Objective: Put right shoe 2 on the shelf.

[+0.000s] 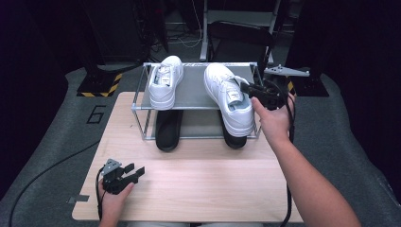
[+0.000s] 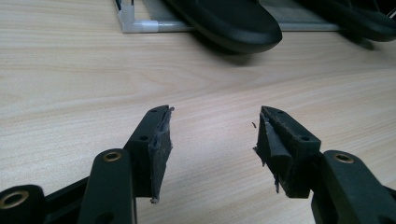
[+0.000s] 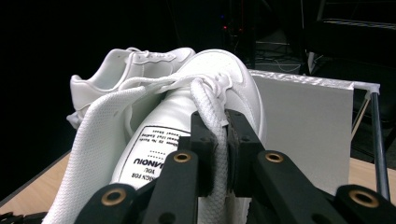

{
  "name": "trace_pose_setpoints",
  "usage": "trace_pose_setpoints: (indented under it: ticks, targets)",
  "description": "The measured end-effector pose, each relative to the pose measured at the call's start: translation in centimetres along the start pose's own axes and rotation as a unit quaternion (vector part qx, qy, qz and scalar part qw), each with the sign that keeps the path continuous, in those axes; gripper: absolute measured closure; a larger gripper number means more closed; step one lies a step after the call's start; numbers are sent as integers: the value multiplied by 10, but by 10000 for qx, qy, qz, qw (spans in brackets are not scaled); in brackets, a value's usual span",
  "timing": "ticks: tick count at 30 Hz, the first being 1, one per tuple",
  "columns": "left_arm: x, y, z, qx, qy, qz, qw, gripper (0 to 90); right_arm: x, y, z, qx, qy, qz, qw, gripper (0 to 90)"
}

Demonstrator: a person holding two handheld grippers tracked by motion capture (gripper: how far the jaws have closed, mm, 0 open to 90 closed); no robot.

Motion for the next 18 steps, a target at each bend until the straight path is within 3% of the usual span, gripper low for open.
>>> trace_pose_setpoints:
  ticks: [18]
  targets:
    - [-1, 2, 0, -35, -20, 7, 10000, 442, 35, -4, 9, 148, 3, -284, 9995, 827]
Point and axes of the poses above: each handheld gripper's, and its own axes: x roughly forward along the jaws, z roughly out of its top, y roughly to its left, the point moved 2 cm from there along x, roughly forward along the jaws, and after that the axes turned 10 degrees about -z, right-handed, at the moved point
